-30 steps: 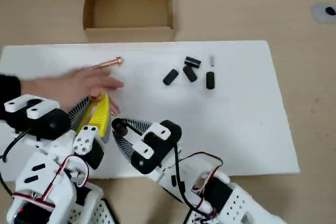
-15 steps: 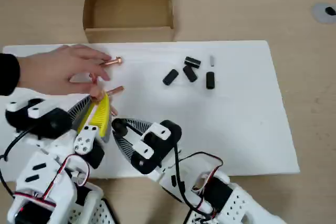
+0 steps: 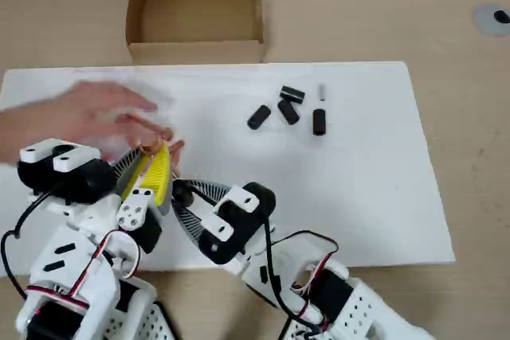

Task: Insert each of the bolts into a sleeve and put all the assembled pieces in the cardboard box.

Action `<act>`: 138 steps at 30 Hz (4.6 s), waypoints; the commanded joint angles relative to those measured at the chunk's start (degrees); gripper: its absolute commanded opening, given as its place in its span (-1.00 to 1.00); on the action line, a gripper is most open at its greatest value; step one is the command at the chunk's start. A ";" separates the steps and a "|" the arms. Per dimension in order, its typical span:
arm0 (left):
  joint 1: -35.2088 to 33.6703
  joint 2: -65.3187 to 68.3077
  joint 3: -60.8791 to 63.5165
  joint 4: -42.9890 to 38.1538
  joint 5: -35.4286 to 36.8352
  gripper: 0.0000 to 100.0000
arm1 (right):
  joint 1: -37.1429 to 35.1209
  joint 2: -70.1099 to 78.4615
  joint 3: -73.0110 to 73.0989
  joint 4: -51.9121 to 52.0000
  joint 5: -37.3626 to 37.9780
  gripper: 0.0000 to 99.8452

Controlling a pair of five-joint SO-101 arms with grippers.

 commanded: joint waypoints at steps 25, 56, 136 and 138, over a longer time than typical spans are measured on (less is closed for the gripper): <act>5.27 -0.04 -12.84 7.56 -0.53 -0.99 | -0.48 -6.64 -0.13 0.18 -0.26 -0.98; 5.71 0.04 -16.26 13.98 -0.53 -0.99 | -0.48 -6.55 -0.13 0.18 -0.26 -0.98; -25.67 25.71 -9.58 15.47 -5.10 -0.67 | 23.08 22.90 -32.48 -2.99 9.14 -0.98; -25.67 25.71 -8.88 14.77 -5.10 -0.67 | 24.22 31.52 -38.46 -2.99 7.47 -0.98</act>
